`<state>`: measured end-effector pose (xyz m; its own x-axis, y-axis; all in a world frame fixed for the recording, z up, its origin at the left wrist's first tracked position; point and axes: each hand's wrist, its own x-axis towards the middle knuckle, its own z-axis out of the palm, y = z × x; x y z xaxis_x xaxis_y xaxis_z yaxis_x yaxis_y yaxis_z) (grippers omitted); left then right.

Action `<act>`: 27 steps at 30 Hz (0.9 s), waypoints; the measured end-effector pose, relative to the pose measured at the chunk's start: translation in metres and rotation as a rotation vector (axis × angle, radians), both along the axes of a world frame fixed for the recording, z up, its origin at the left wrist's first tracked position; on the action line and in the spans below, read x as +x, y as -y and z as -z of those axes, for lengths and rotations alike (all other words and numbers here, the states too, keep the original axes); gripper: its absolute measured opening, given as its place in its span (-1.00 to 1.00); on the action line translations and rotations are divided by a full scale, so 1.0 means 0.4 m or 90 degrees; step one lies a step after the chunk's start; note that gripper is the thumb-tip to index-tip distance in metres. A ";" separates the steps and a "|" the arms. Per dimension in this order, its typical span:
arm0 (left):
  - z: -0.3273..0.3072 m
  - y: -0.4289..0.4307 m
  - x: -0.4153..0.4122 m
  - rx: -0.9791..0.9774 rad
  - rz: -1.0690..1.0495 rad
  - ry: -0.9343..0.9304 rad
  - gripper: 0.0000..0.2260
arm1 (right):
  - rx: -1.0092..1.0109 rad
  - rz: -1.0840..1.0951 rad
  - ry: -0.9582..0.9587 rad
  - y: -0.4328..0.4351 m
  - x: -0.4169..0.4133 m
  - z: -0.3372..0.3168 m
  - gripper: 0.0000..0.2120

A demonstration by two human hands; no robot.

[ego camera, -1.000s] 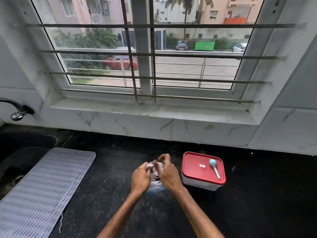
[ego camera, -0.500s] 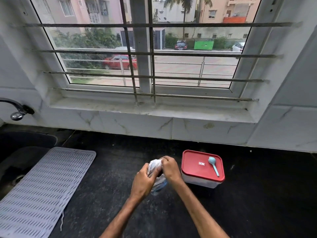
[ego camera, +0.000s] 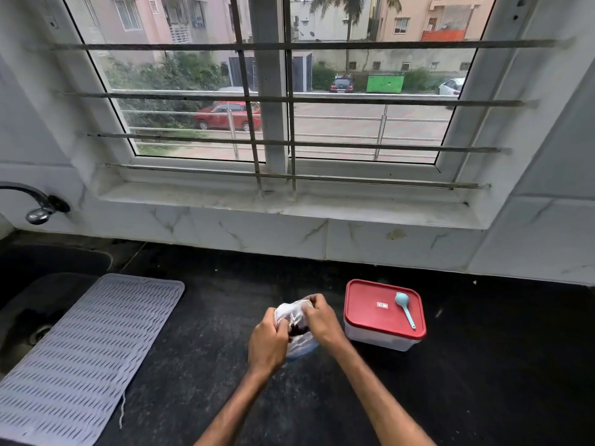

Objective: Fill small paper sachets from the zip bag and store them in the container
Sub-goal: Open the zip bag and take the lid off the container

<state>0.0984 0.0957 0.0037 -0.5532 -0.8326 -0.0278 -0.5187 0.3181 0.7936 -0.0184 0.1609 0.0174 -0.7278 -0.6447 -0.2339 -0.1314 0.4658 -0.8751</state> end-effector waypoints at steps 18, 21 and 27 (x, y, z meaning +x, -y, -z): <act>0.015 0.035 -0.061 0.196 -0.079 -0.013 -0.82 | 0.121 0.003 -0.119 -0.051 0.028 0.092 -0.66; 0.027 0.041 -0.043 0.287 -0.041 -0.062 -0.78 | 0.161 0.017 -0.104 -0.061 0.020 0.103 -0.76; 0.044 0.075 -0.007 0.086 -0.058 0.185 -0.82 | 0.152 0.038 -0.077 -0.041 0.017 0.092 -0.86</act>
<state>0.0958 0.0656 -0.0137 -0.4289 -0.8566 -0.2869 -0.7515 0.1620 0.6396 -0.0116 0.1773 -0.0192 -0.7948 -0.5368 -0.2831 -0.1941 0.6669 -0.7195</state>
